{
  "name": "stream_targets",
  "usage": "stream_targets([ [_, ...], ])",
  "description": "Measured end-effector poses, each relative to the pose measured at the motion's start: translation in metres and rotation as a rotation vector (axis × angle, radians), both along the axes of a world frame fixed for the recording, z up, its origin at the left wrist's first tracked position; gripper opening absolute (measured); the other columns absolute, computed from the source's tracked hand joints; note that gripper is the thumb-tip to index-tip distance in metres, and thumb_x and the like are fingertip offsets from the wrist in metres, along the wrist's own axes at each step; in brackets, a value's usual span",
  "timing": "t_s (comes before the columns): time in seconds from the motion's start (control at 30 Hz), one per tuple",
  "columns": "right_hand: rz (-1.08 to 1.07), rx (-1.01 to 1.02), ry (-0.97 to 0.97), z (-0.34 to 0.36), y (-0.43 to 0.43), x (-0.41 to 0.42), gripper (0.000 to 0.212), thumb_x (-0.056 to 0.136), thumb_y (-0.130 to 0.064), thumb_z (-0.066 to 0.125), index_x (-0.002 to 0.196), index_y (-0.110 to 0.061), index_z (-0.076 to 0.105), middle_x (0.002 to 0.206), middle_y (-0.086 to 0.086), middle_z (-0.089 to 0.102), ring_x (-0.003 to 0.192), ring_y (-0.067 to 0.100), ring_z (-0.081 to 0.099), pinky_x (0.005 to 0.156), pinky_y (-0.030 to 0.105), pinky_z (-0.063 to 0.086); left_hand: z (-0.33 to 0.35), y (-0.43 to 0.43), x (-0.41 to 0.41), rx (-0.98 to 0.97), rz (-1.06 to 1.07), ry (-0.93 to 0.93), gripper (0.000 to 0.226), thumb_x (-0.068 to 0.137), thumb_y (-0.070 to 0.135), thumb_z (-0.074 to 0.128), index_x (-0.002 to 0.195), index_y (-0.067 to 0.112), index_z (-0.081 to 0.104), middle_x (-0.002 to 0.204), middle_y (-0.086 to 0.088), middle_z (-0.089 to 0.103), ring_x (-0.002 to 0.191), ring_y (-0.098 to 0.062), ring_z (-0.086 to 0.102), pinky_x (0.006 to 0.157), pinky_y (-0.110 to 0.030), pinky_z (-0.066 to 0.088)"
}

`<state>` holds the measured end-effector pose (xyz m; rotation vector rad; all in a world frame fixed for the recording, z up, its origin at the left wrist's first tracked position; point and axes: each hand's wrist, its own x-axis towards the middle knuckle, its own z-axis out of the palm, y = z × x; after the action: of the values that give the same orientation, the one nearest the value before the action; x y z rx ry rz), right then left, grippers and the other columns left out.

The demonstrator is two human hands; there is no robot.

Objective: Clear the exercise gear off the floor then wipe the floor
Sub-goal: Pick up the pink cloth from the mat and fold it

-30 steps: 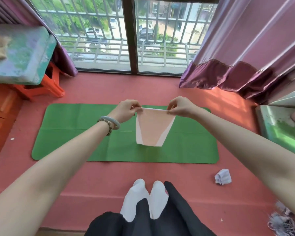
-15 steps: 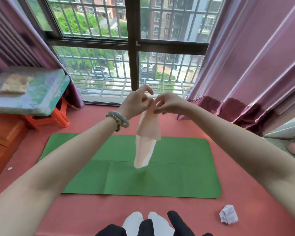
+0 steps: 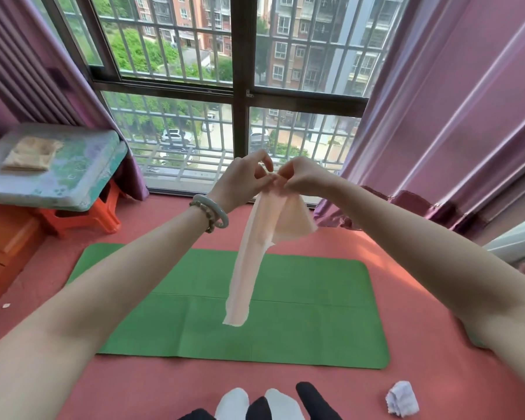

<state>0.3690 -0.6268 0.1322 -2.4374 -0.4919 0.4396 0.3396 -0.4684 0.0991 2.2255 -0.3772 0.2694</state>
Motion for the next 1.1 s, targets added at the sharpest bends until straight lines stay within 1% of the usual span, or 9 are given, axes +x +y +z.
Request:
stream_targets([
  [0.13, 0.017, 0.008, -0.025, 0.005, 0.004, -0.006, 0.007, 0.076, -0.008, 0.059, 0.076, -0.007, 0.066, 0.062, 0.000, 0.054, 0.058, 0.010, 0.048, 0.054, 0.024, 0.038, 0.000, 0.001, -0.001, -0.017, 0.014, -0.031, 0.017, 0.085, 0.018, 0.067, 0.087, 0.016, 0.050, 0.073, -0.007, 0.071, 0.067, -0.018, 0.068, 0.063, -0.029, 0.054],
  [0.27, 0.072, -0.013, -0.010, 0.003, 0.009, -0.007, 0.011, 0.073, -0.004, 0.063, 0.081, 0.000, 0.069, 0.070, 0.009, 0.058, 0.065, 0.016, 0.054, 0.062, 0.032, 0.046, -0.001, -0.002, -0.005, -0.084, 0.030, -0.026, 0.019, 0.085, 0.022, 0.068, 0.086, 0.015, 0.051, 0.070, -0.008, 0.070, 0.064, -0.018, 0.068, 0.060, -0.030, 0.055],
  [0.37, 0.072, 0.003, -0.066, 0.010, 0.006, -0.005, 0.007, 0.076, -0.003, 0.066, 0.076, 0.001, 0.071, 0.066, 0.013, 0.063, 0.059, 0.018, 0.059, 0.059, 0.036, 0.052, -0.009, 0.000, -0.008, -0.375, 0.108, 0.065, 0.025, 0.080, 0.023, 0.073, 0.086, 0.014, 0.050, 0.077, -0.009, 0.066, 0.073, -0.022, 0.067, 0.065, -0.030, 0.056],
  [0.47, 0.100, -0.003, -0.111, 0.026, 0.002, -0.002, 0.006, 0.079, -0.005, 0.068, 0.076, -0.001, 0.069, 0.066, 0.006, 0.060, 0.060, 0.012, 0.053, 0.059, 0.024, 0.047, -0.034, 0.002, -0.022, -0.583, 0.090, 0.275, 0.035, 0.074, 0.022, 0.076, 0.095, 0.013, 0.049, 0.095, -0.013, 0.061, 0.088, -0.026, 0.064, 0.076, -0.031, 0.056],
  [0.53, 0.115, 0.040, -0.108, 0.041, -0.001, -0.002, 0.006, 0.081, -0.003, 0.065, 0.079, 0.002, 0.068, 0.069, 0.005, 0.058, 0.062, 0.009, 0.052, 0.060, 0.018, 0.045, -0.060, -0.002, -0.036, -0.510, 0.025, 0.425, 0.036, 0.072, 0.020, 0.076, 0.096, 0.011, 0.051, 0.093, -0.011, 0.062, 0.084, -0.021, 0.063, 0.075, -0.024, 0.055],
  [0.7, 0.106, 0.142, -0.129, 0.082, -0.010, -0.005, 0.008, 0.083, 0.001, 0.059, 0.080, -0.001, 0.066, 0.066, -0.003, 0.055, 0.058, 0.000, 0.048, 0.056, 0.012, 0.039, -0.110, -0.020, -0.054, -0.435, 0.099, 0.592, 0.033, 0.068, 0.018, 0.080, 0.093, 0.013, 0.059, 0.095, -0.004, 0.067, 0.091, -0.020, 0.065, 0.082, -0.027, 0.054],
  [0.87, 0.033, 0.257, -0.151, 0.120, -0.026, -0.014, 0.017, 0.085, -0.008, 0.062, 0.072, -0.018, 0.064, 0.066, -0.009, 0.058, 0.057, -0.002, 0.054, 0.055, 0.012, 0.045, -0.123, -0.040, -0.053, -0.469, 0.174, 0.615, 0.027, 0.072, 0.011, 0.079, 0.083, 0.022, 0.057, 0.081, 0.007, 0.064, 0.079, -0.014, 0.063, 0.062, -0.013, 0.047],
  [1.0, -0.053, 0.287, -0.183, 0.140, -0.044, -0.012, 0.024, 0.084, -0.009, 0.062, 0.063, -0.021, 0.057, 0.057, -0.011, 0.056, 0.055, 0.001, 0.053, 0.054, 0.012, 0.044, -0.119, -0.048, -0.044, -0.356, 0.259, 0.564, 0.018, 0.079, 0.019, 0.073, 0.073, 0.018, 0.056, 0.070, 0.002, 0.058, 0.066, -0.012, 0.054, 0.058, -0.020, 0.043],
  [1.1, -0.171, 0.225, -0.282, 0.138, -0.067, 0.000, 0.016, 0.081, -0.003, 0.054, 0.070, -0.012, 0.060, 0.069, -0.002, 0.055, 0.065, 0.010, 0.052, 0.064, 0.024, 0.045, -0.118, -0.040, -0.041, -0.310, 0.135, 0.550, 0.034, 0.067, 0.044, 0.071, 0.064, 0.012, 0.059, 0.068, -0.006, 0.062, 0.062, -0.016, 0.054, 0.066, -0.041, 0.053],
])
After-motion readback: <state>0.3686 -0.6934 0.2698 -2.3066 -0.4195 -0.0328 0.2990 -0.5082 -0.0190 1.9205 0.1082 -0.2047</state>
